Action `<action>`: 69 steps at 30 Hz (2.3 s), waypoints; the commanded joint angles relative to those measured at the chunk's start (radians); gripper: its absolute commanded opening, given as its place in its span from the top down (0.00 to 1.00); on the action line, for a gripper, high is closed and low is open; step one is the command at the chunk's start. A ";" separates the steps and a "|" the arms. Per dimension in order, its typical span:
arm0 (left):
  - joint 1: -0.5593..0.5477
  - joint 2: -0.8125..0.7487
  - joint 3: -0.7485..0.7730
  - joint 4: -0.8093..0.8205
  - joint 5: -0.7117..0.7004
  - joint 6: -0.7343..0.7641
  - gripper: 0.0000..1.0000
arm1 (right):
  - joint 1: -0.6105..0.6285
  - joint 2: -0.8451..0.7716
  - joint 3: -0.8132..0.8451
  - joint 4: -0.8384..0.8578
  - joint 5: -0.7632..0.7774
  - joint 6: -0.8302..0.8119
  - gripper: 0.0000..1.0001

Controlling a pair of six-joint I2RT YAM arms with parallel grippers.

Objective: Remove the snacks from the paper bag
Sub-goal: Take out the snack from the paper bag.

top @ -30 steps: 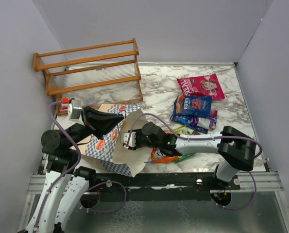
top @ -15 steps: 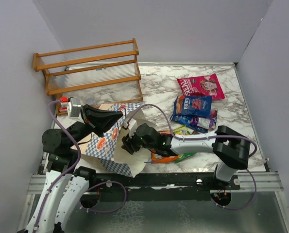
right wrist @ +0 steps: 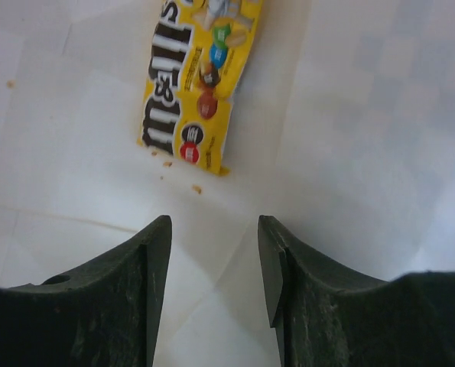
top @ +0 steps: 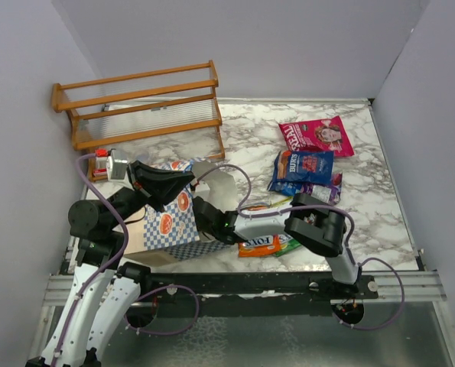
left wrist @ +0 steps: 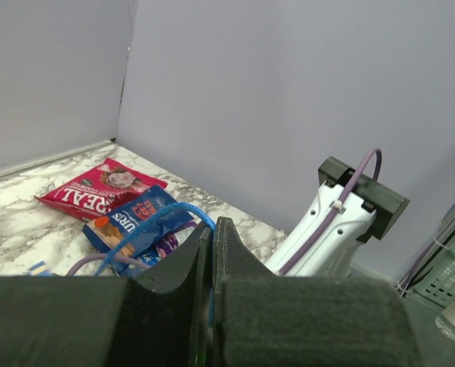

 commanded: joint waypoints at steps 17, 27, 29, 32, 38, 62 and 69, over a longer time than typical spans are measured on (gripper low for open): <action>-0.005 -0.037 -0.041 0.069 0.016 -0.071 1.00 | 0.022 0.302 0.346 0.068 0.173 0.019 0.50; -0.005 -0.054 -0.042 0.055 0.014 -0.069 1.00 | 0.015 0.367 0.416 0.029 0.172 -0.007 0.72; -0.004 -0.055 -0.039 0.046 0.010 -0.062 1.00 | 0.015 0.357 0.401 0.021 0.190 -0.008 0.81; -0.005 -0.057 -0.040 0.025 0.003 -0.043 1.00 | 0.015 0.316 0.360 0.054 0.197 -0.062 0.91; -0.005 -0.064 -0.035 -0.041 -0.036 0.010 1.00 | 0.015 0.181 0.262 0.066 0.196 -0.131 0.99; -0.005 -0.059 0.065 -0.235 -0.185 0.170 1.00 | 0.007 -0.591 -0.206 -0.109 0.209 -0.387 0.99; -0.004 -0.032 0.071 -0.199 -0.255 0.096 1.00 | 0.007 -0.755 -0.204 -0.287 0.387 -0.497 0.99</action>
